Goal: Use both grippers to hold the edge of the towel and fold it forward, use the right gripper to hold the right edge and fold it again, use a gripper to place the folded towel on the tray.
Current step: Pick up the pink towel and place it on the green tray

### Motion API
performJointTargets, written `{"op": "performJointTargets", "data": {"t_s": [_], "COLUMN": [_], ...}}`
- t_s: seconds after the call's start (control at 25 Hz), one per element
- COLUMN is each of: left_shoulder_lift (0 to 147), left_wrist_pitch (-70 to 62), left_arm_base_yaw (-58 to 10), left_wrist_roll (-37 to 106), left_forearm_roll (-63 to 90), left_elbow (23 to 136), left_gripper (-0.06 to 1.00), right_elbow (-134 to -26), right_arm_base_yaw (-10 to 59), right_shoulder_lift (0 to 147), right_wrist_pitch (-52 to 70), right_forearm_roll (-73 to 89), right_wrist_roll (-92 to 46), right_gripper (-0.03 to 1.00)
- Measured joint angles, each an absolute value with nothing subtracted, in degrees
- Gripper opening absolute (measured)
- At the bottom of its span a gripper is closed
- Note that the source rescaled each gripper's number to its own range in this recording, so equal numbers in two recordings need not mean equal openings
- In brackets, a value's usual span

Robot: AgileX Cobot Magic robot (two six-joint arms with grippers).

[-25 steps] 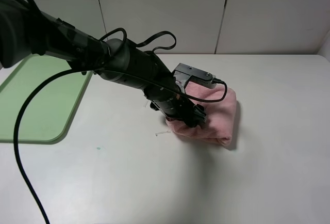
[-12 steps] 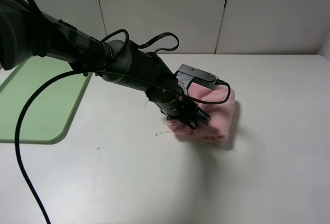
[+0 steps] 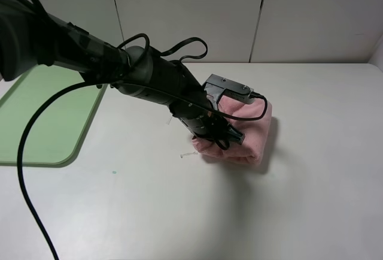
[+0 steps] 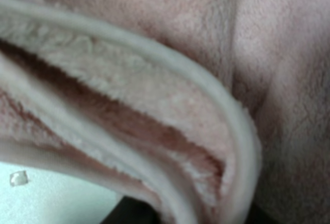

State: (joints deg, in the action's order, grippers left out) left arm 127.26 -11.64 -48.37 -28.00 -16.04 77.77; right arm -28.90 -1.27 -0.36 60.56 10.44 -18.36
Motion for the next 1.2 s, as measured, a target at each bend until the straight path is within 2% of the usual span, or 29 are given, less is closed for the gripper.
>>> {"op": "performJointTargets", "data": {"t_s": [0.28, 0.6, 1.2], "left_shoulder_lift": [125.17, 119.93, 106.95], "left_wrist_pitch": [-15.18, -19.05, -18.49], "left_arm_base_yaw": [-48.19, -44.82, -30.71], "left_wrist_roll": [-27.93, -27.89, -27.89], "left_forearm_roll": [-18.82, -22.04, -26.53], "left_elbow": [77.72, 77.12, 63.97], "left_gripper": [0.13, 0.12, 0.12], "right_elbow": [-28.90, -28.90, -28.90], "right_arm_base_yaw": [-1.27, -1.27, -1.27], "right_shoulder_lift": [-0.36, -0.36, -0.36], "right_wrist_pitch": [60.56, 60.56, 60.56], "right_forearm_roll": [10.44, 10.44, 10.44], "right_wrist_roll": [-18.31, -18.31, -18.31], "right_gripper": [1.00, 1.00, 1.00]}}
